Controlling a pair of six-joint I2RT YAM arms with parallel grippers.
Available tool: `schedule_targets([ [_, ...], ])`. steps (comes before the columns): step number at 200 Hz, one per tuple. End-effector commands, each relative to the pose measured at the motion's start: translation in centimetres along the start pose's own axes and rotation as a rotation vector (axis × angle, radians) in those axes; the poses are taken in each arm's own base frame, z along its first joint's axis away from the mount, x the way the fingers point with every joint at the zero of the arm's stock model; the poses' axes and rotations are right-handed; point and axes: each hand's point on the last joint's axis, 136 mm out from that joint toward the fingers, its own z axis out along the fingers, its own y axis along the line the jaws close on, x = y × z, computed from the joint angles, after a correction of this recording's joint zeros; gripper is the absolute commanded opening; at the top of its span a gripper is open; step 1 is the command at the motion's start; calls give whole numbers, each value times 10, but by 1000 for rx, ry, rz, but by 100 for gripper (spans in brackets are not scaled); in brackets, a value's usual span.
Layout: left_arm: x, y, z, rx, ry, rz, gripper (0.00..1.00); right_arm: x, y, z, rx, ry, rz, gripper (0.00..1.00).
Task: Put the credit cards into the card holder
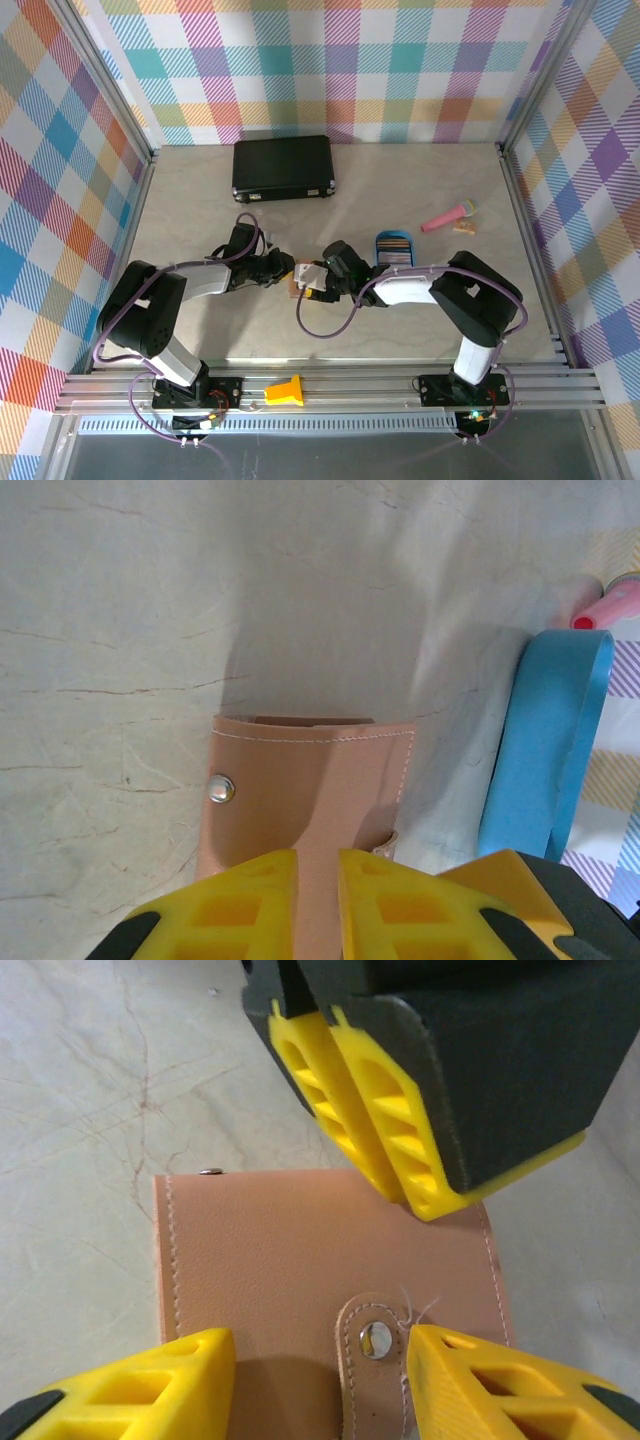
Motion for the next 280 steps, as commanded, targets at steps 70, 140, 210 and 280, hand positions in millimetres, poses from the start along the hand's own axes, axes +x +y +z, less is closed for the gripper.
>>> schedule_targets([
  [70,4,15,9,-15,19,-26,18,-8,-12,12,27,-12,59,42],
  [140,7,27,15,-41,29,-40,18,16,-8,24,7,79,180,38],
  [210,11,39,19,-70,35,-59,18,36,-23,26,98,182,346,23],
  [280,13,54,25,-140,59,-51,17,24,-55,-12,214,62,682,0],
])
